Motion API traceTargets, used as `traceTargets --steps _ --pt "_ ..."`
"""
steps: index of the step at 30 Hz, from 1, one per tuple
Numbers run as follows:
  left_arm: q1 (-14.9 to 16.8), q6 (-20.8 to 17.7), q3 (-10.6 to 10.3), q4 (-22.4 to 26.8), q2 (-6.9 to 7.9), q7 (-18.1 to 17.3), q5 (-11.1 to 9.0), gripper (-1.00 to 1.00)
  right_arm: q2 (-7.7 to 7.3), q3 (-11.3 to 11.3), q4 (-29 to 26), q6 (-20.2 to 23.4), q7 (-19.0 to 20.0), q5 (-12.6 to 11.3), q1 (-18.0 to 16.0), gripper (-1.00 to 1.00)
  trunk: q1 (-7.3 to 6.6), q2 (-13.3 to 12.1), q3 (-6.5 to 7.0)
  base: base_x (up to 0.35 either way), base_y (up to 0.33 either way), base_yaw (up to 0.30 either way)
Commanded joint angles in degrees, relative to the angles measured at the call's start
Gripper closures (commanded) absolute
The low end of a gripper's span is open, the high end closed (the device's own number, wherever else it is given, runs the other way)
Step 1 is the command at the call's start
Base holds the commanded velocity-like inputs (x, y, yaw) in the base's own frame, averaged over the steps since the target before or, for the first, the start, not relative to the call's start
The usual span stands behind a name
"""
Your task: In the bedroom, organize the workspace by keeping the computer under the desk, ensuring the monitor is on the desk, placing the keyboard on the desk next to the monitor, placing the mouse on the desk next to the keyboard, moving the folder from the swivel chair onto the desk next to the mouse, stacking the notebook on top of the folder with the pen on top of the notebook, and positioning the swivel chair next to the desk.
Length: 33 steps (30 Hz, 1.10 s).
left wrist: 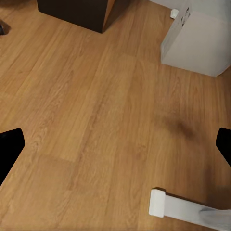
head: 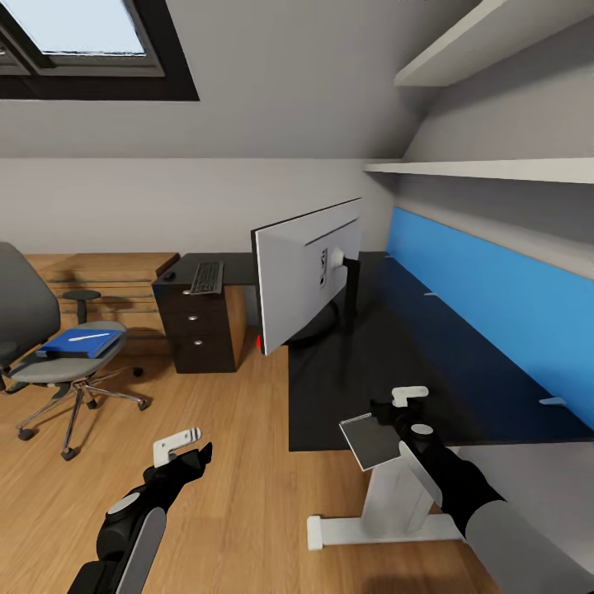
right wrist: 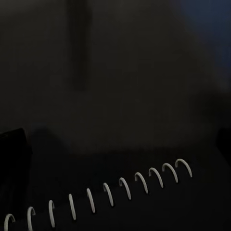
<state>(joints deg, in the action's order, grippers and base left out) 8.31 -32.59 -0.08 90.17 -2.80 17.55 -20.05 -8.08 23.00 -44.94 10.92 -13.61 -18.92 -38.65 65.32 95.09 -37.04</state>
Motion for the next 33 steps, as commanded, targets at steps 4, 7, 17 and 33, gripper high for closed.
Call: traceTargets --steps 4,7,17,33 --pt "0.0 -0.2 0.0 0.1 -0.06 0.5 -0.6 -1.0 -0.1 0.4 1.3 0.5 -0.5 -0.6 0.0 -1.0 -0.44 -0.8 0.29 0.0 0.0 0.0" --pt "0.0 -0.1 0.0 0.1 -0.09 0.6 -0.6 -1.0 -0.1 0.4 1.2 0.4 -0.5 -0.6 0.0 -1.0 -1.1 -2.0 0.83 0.0 0.0 0.0" --pt "0.0 -0.1 0.0 0.1 -0.1 0.6 -0.6 -1.0 -0.1 0.4 0.9 0.4 -0.5 -0.6 0.0 -1.0 -3.29 -6.0 2.62 0.0 0.0 0.0" --pt "0.0 -0.2 0.0 -0.2 -0.1 0.6 -0.6 -1.0 -0.43 0.1 -4.8 0.7 -0.8 -0.6 0.9 -1.0 -4.61 -8.4 3.7 0.0 0.0 0.0"
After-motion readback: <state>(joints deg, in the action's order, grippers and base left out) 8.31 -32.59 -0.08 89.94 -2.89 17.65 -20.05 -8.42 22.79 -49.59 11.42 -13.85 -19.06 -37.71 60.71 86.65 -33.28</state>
